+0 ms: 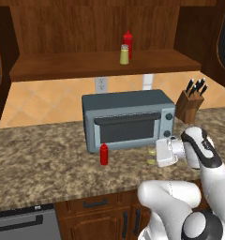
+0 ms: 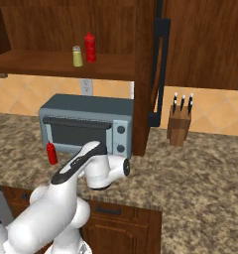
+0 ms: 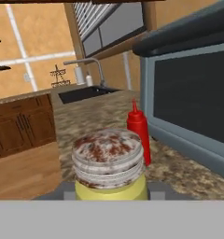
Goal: Put the shaker and condiment bottle from the counter next to their counterparts in the cabinet.
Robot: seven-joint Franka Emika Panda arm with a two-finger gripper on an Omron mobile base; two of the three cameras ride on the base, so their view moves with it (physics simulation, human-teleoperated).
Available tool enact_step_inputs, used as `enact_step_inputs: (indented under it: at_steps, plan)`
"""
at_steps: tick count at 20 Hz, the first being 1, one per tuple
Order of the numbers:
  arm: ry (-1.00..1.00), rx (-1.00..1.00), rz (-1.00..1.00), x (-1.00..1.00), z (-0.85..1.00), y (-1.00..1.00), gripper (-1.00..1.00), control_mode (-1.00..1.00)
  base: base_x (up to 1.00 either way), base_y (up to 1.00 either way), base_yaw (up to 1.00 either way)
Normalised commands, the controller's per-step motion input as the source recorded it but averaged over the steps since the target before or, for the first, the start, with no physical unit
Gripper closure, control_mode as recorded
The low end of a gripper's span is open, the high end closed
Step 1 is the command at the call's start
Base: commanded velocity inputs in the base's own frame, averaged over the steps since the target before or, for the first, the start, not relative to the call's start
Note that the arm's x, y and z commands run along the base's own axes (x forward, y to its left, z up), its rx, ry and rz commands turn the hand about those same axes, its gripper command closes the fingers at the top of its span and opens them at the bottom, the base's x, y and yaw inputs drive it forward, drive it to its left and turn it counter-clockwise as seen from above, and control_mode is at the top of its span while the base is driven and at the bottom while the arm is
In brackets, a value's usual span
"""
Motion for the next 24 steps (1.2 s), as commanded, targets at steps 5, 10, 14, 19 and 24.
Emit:
enact_step_inputs:
  at_steps: [5, 10, 14, 19, 24]
  plan:
    - [0.03, 0.12, -0.14, -0.37, 0.50, 0.18, 1.00, -1.00, 0.00, 0.00, 0.00]
    - [0.02, 0.13, -0.13, -0.31, 0.43, 0.38, 1.00, -1.00, 0.00, 0.00, 0.00]
    - [0.04, 0.09, -0.07, -0.24, 0.44, 0.50, 1.00, -1.00, 0.00, 0.00, 0.00]
    - [0.00, 0.07, -0.07, -0.20, 0.51, 0.39, 1.00, -1.00, 0.00, 0.00, 0.00]
    - [0.02, 0.00, -0.13, -0.23, 0.53, 0.10, 1.00, -1.00, 0.00, 0.00, 0.00]
